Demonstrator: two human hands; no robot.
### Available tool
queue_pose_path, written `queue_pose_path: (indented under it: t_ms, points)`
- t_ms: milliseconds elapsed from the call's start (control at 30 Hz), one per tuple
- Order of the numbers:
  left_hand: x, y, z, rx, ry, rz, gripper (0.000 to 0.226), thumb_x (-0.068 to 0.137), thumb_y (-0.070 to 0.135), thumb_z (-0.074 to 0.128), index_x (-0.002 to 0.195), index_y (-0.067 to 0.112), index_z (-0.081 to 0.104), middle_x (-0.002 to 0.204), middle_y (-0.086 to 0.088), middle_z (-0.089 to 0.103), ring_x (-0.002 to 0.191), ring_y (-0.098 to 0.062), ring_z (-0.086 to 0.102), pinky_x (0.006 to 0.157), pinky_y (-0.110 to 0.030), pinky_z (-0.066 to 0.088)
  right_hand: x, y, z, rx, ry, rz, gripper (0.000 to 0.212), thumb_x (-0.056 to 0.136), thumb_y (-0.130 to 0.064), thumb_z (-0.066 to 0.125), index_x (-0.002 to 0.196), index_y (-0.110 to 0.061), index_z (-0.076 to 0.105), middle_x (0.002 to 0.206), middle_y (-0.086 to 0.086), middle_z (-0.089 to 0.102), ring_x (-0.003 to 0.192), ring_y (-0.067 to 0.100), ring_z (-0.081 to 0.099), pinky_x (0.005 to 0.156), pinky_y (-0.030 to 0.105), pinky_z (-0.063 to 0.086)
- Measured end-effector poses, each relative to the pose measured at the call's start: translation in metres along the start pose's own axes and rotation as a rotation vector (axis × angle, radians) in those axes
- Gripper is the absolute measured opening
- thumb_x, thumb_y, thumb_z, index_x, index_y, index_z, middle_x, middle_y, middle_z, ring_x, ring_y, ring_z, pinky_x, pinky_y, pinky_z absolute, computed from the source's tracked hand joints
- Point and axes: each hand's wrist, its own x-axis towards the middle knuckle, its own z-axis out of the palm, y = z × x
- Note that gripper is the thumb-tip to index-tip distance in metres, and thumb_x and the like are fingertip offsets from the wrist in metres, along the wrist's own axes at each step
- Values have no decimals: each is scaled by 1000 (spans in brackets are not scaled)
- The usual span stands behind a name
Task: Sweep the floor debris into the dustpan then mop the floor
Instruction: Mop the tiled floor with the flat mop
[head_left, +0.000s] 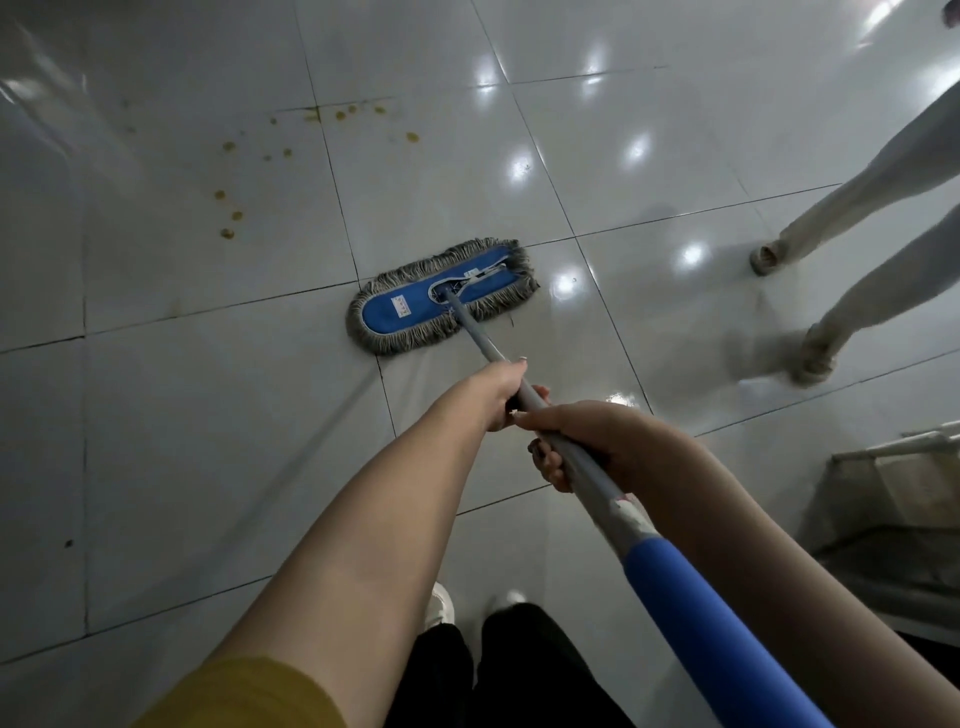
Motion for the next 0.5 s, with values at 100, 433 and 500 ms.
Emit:
queue_pose_path:
  t_ms: [100,433,500]
  points:
    - [14,27,-8,-11,2,-10,43,99,40,37,74,9,51,35,2,56,26,-8,52,27,-12,37,12,-28,-4,-11,5,24,28,94,-28,56,78,-7,48,41,1,48,29,8,45,35,14,41]
    - [80,169,-18,-100,20,15,36,98,40,40,87,8,52,48,1,61,30,-9,55,27,-14,38,63,-178,-54,-111,-16,17,34,93,-32,56,71,-8,46,40,0,46,29,8,44,35,14,41]
    - [92,201,-20,-92,46,28,31,99,39,40,105,10,51,47,2,60,27,-8,53,28,-13,38,71,-212,-61,-104,-16,10,33,93,-30,57,71,-8,46,39,0,46,28,8,43,34,13,40]
